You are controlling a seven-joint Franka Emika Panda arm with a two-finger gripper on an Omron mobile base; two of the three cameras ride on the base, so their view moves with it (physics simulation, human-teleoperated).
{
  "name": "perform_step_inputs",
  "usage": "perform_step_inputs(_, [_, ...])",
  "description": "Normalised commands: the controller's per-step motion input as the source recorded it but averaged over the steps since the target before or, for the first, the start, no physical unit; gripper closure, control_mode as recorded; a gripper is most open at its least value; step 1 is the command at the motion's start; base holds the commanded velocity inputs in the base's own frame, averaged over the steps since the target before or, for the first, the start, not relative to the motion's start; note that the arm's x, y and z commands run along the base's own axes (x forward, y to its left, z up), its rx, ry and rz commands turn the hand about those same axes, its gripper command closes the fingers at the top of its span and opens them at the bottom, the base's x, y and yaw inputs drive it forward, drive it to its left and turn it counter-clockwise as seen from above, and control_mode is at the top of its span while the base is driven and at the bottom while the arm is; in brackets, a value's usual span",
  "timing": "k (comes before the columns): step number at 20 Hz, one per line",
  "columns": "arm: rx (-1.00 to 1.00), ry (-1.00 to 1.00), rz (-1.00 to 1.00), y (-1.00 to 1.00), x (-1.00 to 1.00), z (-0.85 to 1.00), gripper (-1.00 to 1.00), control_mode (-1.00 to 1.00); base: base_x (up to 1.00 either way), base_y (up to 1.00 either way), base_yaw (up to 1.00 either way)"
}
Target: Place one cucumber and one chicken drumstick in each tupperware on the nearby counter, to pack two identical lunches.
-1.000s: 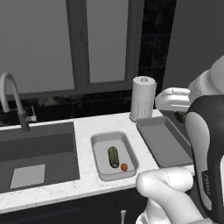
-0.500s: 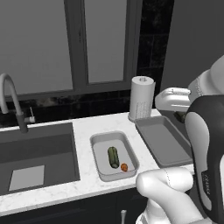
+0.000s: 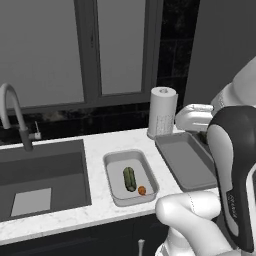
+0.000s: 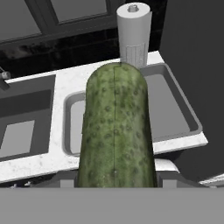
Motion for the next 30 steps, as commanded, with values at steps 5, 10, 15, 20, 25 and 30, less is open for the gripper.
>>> perform_step_inputs(5, [-0.10,0.13,0.00,-0.07,0.00,-0.77,1.00,-1.00,0.00,0.00,0.00])
perform_step_inputs(10, [-0.09,0.03,-0.03,-0.46,-0.06,-0.46,1.00,-1.00,0.00,0.00,0.00])
perform_step_inputs(15, [-0.01,0.00,-0.02,-0.59,-0.02,-0.22,1.00,-1.00,0.00,0.00,0.00])
perform_step_inputs(20, [0.00,0.00,0.00,-0.28,0.32,-0.14,1.00,-1.00,0.00,0.00,0.00])
perform_step_inputs(25, [0.00,0.07,0.00,0.00,0.75,-0.22,1.00,-1.00,0.00,0.00,0.00])
perform_step_inputs(30, [-0.01,0.07,0.00,-0.12,0.52,-0.40,1.00,-1.00,0.00,0.00,0.00])
